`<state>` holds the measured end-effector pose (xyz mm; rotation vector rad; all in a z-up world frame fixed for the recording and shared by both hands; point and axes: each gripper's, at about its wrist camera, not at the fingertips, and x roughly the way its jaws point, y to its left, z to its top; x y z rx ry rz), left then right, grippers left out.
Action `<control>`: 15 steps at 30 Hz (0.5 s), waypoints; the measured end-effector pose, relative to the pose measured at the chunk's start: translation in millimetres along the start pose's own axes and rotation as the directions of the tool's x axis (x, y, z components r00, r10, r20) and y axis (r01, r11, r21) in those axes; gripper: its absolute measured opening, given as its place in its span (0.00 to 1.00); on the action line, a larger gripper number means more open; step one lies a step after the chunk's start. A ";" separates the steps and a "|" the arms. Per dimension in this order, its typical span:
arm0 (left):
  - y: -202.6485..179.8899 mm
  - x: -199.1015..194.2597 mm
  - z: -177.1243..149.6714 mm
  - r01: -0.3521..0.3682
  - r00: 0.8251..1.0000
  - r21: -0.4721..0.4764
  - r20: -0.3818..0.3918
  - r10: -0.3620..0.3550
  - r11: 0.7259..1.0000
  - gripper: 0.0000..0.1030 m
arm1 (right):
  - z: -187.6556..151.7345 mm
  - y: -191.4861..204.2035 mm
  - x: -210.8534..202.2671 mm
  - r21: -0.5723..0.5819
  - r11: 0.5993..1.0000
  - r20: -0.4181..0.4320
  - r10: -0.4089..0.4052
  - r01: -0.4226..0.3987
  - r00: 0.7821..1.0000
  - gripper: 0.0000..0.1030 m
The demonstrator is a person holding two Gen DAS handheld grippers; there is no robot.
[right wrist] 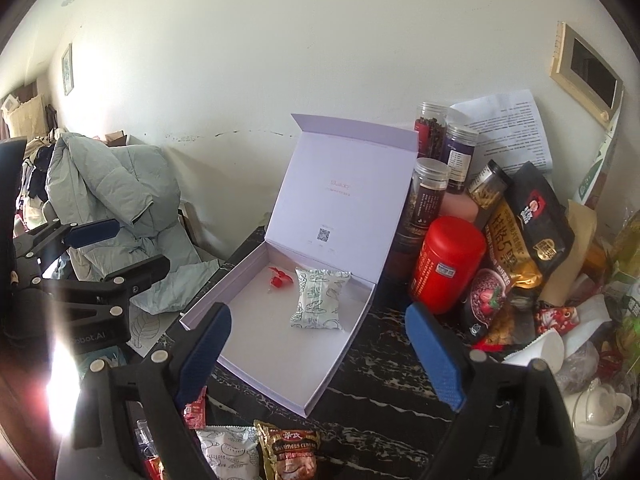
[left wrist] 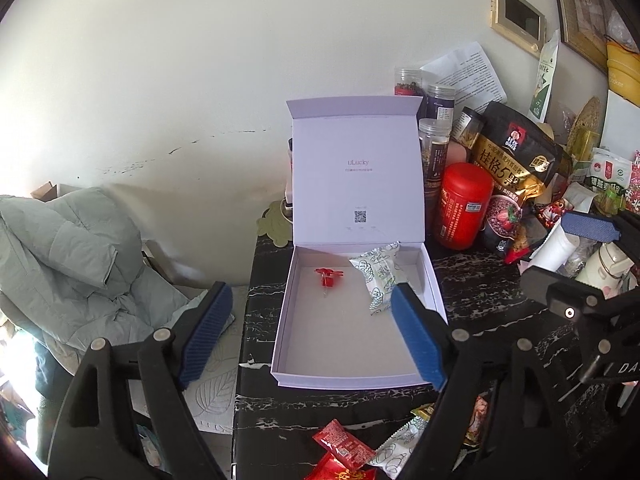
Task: Organize objects
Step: 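Open both tools and withdraw them from the lavender box, then move both tools back toward the remaining snack packets on the table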
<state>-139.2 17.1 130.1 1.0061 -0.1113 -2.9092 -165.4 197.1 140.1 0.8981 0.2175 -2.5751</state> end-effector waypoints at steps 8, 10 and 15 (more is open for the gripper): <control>-8.5 -26.7 -16.2 0.026 0.999 0.003 0.018 -0.026 1.000 0.82 | -23.9 1.6 -25.7 0.011 1.000 0.009 -0.009 0.009 1.000 0.88; -11.1 -32.6 -21.8 0.021 0.999 0.006 0.028 -0.021 1.000 0.84 | -31.2 2.2 -30.0 0.012 1.000 0.005 -0.011 0.010 1.000 0.88; -16.2 -45.9 -36.9 0.026 0.999 0.008 0.038 -0.026 1.000 0.84 | -49.7 5.1 -41.4 0.014 1.000 0.003 -0.012 0.012 1.000 0.88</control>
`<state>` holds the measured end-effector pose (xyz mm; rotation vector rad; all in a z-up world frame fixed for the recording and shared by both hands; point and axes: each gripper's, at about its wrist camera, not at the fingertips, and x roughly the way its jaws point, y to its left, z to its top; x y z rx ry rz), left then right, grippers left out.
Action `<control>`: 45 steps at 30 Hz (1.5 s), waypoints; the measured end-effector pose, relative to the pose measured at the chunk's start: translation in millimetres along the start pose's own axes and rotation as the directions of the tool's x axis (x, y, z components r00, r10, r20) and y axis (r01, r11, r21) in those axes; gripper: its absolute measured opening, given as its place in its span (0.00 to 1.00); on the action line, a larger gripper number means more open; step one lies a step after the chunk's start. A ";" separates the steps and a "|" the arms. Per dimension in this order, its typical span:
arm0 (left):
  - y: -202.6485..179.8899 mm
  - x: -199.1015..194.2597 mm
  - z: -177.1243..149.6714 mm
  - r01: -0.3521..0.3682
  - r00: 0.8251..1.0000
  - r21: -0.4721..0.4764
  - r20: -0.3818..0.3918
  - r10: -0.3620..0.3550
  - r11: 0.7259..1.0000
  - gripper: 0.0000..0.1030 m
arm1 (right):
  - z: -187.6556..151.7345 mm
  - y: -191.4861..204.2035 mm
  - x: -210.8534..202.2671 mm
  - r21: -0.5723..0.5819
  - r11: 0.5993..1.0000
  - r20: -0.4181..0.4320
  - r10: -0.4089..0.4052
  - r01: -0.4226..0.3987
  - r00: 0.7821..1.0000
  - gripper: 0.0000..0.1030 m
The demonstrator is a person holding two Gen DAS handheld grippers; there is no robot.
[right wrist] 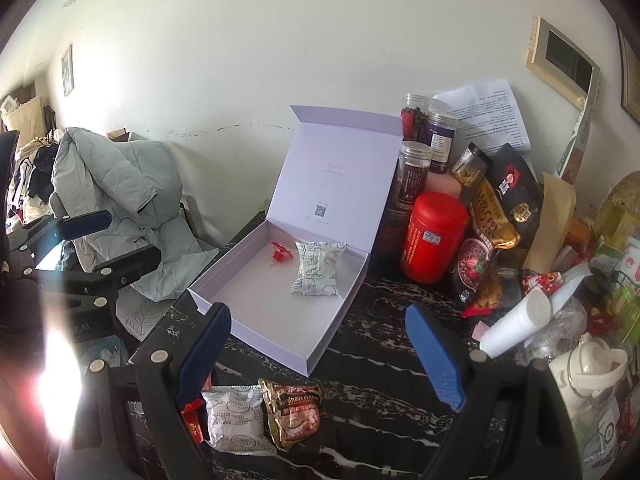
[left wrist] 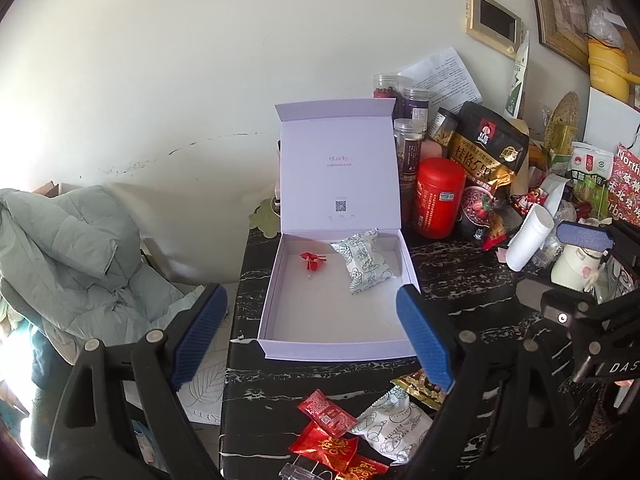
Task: Organize objects
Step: 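Move both tools back toward the remaining snack packets on the table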
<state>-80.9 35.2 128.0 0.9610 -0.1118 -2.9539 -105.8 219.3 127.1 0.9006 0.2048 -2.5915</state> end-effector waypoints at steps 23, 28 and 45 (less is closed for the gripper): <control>-13.9 -19.9 -77.5 0.006 0.997 -0.018 -0.072 -0.008 1.000 0.86 | -77.9 9.2 -6.0 0.050 0.995 -0.002 0.084 -0.083 0.997 0.88; -17.4 -19.6 -92.1 0.017 0.996 -0.031 -0.090 -0.019 0.999 0.86 | -93.3 9.2 0.6 0.060 0.992 -0.016 0.113 -0.112 0.993 0.88; -8.6 -0.3 -145.8 -0.010 0.983 -0.072 -0.185 -0.003 0.997 0.86 | -140.5 25.3 31.1 0.044 0.982 -0.095 0.186 -0.182 0.978 0.88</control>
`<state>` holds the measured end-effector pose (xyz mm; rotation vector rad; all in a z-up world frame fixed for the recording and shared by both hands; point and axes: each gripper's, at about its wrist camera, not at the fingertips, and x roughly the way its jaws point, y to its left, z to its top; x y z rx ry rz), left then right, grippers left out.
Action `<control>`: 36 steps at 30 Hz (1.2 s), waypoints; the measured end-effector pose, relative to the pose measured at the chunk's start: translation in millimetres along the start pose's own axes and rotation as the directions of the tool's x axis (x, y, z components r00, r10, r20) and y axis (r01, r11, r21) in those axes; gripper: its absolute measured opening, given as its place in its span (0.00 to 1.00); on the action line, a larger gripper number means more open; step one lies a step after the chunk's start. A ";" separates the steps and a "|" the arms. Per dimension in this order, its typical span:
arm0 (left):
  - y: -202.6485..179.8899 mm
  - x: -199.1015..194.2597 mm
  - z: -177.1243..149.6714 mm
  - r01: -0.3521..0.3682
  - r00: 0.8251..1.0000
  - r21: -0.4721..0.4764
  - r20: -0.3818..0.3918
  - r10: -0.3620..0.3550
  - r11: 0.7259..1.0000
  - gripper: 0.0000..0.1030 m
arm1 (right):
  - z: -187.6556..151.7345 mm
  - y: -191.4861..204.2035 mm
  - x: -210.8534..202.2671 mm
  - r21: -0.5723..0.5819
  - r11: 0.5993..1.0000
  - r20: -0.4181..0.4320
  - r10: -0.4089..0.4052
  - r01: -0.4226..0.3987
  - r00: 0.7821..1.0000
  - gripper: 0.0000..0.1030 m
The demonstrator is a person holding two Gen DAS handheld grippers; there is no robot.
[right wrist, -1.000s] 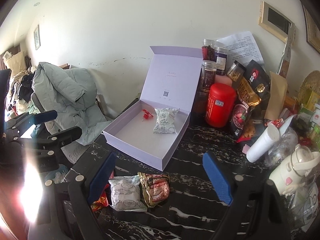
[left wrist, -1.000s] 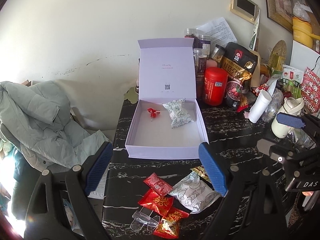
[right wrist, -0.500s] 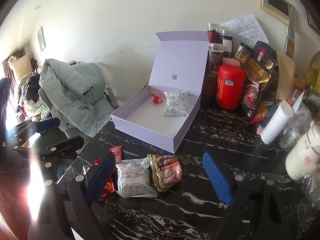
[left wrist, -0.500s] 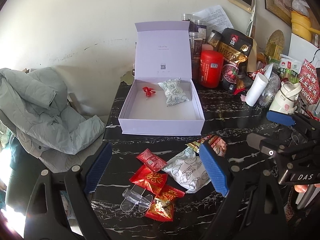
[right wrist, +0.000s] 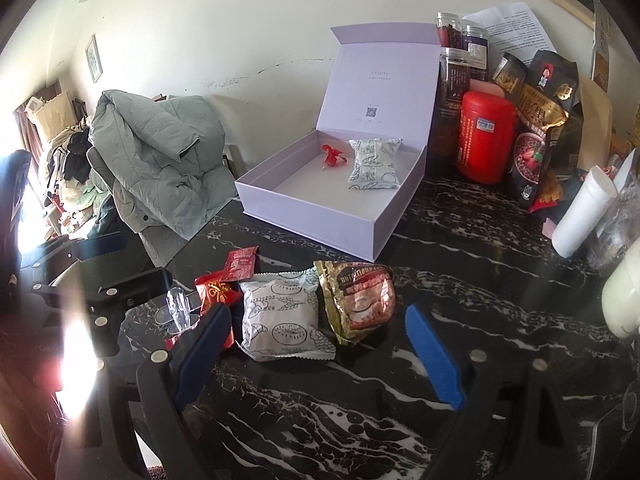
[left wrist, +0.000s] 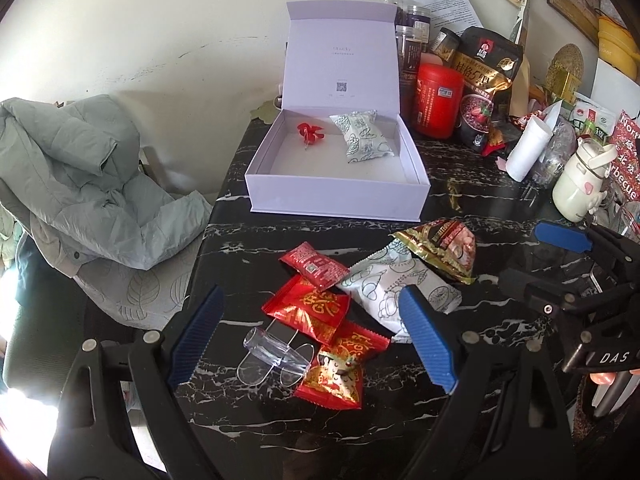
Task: Organize objects
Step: 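Move both tools back toward the remaining snack packets on the table, then position the right tool around the white printed pouch while the left tool nears the clear holder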
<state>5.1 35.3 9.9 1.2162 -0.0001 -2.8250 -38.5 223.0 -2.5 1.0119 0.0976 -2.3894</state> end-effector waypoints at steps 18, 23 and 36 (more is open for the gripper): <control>30.0 46.6 -31.6 -0.021 0.992 -0.070 -0.126 0.012 0.997 0.86 | -19.3 18.8 53.1 -0.059 0.996 -0.101 0.068 -0.074 0.993 0.88; 38.6 57.2 -35.2 -0.022 0.988 -0.094 -0.153 0.007 0.995 0.86 | -17.7 23.6 66.1 -0.070 0.995 -0.125 0.066 -0.075 0.990 0.88; 55.4 78.3 -44.3 -0.017 0.977 -0.121 -0.211 -0.009 0.993 0.86 | -12.3 37.5 89.6 -0.113 0.990 -0.170 0.063 -0.083 0.983 0.88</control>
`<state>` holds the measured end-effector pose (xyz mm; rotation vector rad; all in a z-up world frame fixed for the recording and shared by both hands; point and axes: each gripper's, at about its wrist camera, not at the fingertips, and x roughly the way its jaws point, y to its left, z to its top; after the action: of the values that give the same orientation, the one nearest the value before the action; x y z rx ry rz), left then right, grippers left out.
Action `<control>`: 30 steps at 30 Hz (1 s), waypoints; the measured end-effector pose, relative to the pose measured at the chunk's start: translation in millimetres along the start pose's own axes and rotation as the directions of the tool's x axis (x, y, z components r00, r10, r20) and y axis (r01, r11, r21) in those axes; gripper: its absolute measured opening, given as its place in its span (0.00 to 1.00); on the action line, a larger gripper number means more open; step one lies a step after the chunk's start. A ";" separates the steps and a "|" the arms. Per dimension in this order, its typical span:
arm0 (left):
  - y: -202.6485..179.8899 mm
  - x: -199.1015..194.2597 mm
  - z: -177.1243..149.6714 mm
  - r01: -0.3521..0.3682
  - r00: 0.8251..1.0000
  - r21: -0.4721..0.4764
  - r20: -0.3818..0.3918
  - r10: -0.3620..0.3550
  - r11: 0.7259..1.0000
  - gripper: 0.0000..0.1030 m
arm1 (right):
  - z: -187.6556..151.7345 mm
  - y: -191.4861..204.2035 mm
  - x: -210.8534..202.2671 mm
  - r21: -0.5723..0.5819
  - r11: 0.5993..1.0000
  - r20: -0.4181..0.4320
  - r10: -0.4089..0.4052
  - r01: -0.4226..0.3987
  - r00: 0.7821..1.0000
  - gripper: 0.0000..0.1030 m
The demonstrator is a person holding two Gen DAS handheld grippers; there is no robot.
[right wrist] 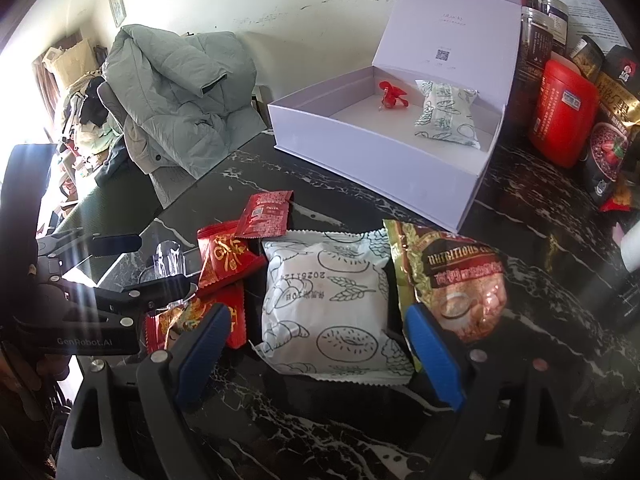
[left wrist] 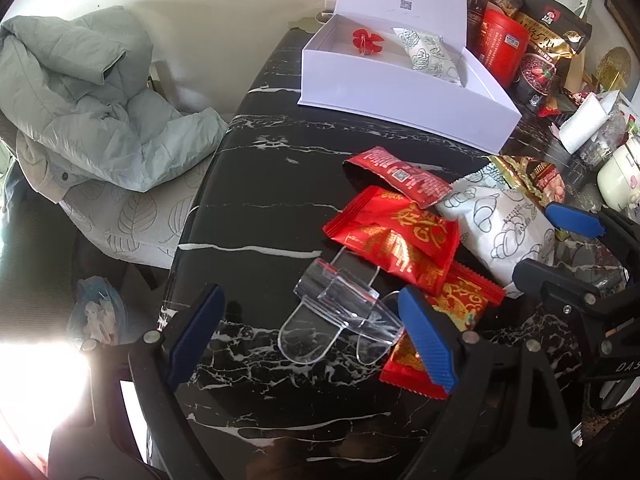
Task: Organize objects
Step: 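Position the right tool around the white printed pouch while the left tool nears the clear holder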
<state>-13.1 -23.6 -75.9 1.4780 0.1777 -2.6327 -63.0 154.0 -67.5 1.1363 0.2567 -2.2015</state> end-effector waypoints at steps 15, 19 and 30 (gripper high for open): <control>6.7 1.9 1.6 0.048 0.999 -0.005 0.022 -0.048 0.999 0.68 | 3.3 1.5 17.6 0.017 1.000 -0.035 0.016 -0.016 0.999 0.86; 3.1 1.8 1.5 0.064 0.998 0.009 0.024 -0.064 0.998 0.60 | 3.5 -0.5 18.2 0.023 1.000 -0.036 0.003 -0.002 0.999 0.79; -5.0 3.0 -0.8 0.059 0.998 0.042 0.017 -0.060 0.997 0.52 | 0.0 -3.9 17.3 0.034 0.999 -0.045 0.002 -0.001 0.999 0.62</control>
<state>-14.7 -18.6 -78.7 1.4836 0.1691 -2.7110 -72.8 149.2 -81.5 1.2048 0.2387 -2.1885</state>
